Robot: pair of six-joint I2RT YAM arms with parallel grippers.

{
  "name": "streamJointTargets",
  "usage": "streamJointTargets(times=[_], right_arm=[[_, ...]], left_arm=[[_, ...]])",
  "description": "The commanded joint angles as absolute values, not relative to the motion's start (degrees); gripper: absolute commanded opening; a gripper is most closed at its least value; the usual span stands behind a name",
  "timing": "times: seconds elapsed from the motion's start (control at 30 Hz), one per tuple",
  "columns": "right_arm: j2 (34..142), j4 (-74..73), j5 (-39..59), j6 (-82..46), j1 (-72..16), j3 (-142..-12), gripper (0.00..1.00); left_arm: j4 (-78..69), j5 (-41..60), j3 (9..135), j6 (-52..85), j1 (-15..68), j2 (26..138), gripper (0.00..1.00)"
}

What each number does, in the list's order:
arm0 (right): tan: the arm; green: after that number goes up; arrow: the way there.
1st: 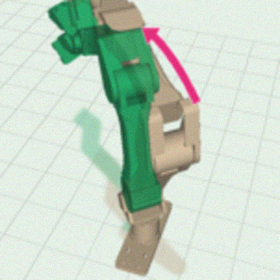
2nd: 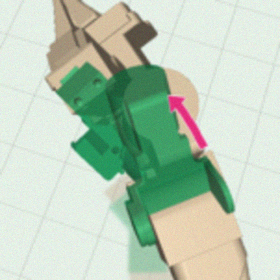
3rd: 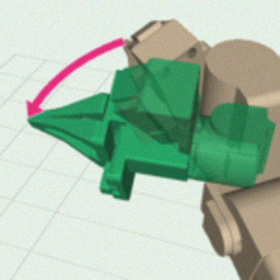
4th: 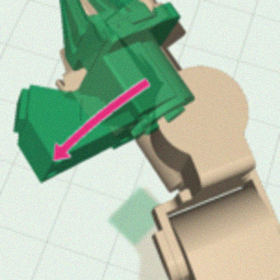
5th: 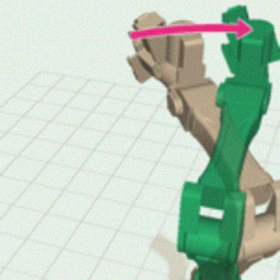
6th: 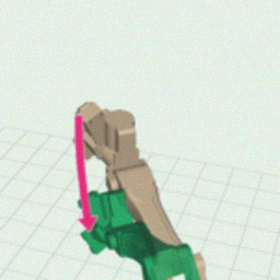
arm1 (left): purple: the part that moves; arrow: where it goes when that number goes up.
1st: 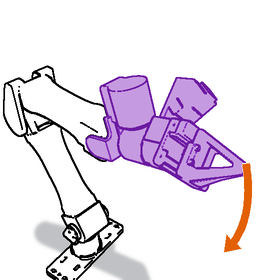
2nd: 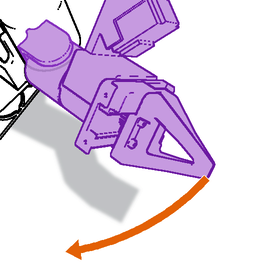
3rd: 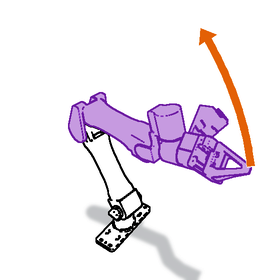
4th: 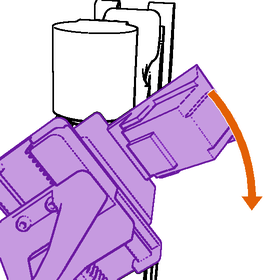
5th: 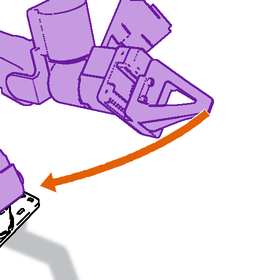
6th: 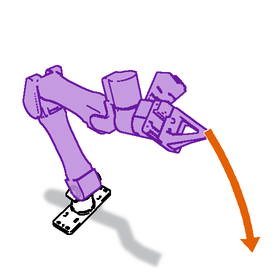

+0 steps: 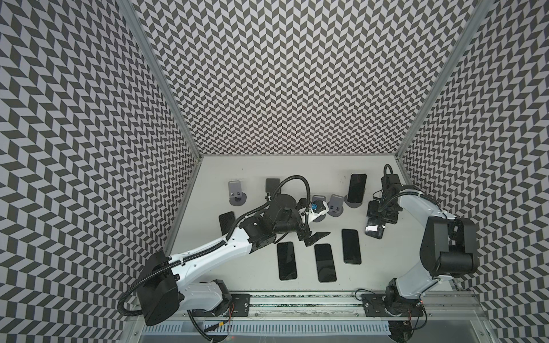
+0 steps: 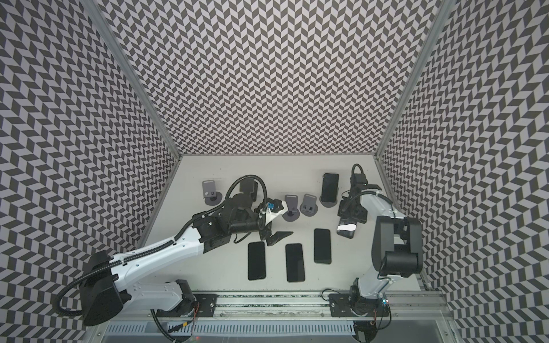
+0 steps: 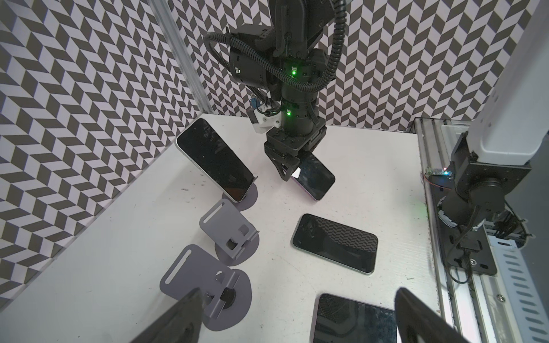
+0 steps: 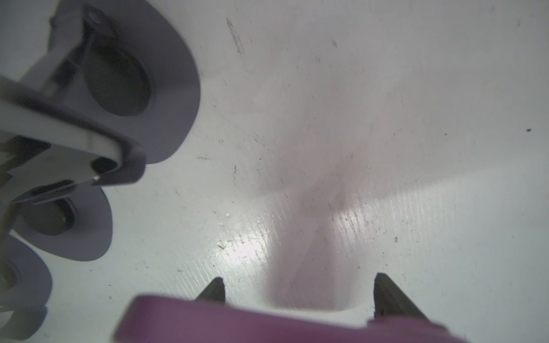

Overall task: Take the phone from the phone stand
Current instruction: 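Lower the purple-edged phone with the right gripper while the left holds its phone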

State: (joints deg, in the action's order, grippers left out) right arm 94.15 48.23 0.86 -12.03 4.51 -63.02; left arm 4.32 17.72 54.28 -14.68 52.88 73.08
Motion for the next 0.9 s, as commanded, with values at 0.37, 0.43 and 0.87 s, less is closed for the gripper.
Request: streamJointTargets(times=[0.37,0.43,0.87], right_arm=[[96.8,46.7,4.0,-10.5,6.9,-62.8,0.48],[97.3,46.9,4.0,-10.4,6.9,-62.9,0.49],[102.1,45.4,3.3,-9.7,7.1,-63.3,0.49]], left_arm=[[4.1,18.6,55.8,-17.8,53.2,73.7,1.00],[4.2,18.5,56.0,-18.2,53.2,74.1,1.00],[5.3,18.7,56.9,-19.4,53.3,75.6,1.00]])
